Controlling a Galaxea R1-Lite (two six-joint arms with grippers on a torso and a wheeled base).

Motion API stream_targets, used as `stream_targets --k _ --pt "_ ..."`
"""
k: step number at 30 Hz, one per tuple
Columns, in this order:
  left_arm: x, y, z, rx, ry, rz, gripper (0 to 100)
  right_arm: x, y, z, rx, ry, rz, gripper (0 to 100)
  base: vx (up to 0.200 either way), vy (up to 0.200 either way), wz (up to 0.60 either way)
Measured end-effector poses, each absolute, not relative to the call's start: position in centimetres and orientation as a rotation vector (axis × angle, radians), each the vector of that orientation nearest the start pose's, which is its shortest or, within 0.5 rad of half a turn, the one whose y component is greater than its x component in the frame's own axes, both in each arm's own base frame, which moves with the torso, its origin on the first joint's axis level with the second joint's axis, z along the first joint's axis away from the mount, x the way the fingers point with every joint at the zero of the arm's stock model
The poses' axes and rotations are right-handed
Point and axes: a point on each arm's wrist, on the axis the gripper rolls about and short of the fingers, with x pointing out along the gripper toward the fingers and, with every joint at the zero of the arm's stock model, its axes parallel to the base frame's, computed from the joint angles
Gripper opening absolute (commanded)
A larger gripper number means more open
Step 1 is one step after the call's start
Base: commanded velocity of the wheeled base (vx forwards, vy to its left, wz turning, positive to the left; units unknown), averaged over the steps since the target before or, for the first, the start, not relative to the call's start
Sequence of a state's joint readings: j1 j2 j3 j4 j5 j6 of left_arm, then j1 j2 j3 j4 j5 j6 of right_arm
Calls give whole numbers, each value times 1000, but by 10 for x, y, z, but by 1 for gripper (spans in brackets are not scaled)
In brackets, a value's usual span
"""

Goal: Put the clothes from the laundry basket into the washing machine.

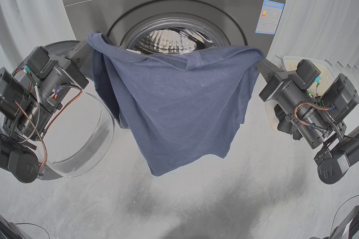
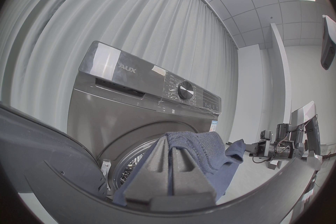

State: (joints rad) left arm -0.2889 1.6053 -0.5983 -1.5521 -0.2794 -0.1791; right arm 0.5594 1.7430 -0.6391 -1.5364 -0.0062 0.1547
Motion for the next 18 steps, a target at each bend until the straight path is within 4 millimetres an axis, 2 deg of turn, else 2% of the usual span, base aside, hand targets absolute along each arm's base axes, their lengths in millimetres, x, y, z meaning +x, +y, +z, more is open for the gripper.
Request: stream_targets --k 18 --pt "250 -82 229 -172 -437 -606 0 249 147 218 265 -382 552 0 0 0 0"
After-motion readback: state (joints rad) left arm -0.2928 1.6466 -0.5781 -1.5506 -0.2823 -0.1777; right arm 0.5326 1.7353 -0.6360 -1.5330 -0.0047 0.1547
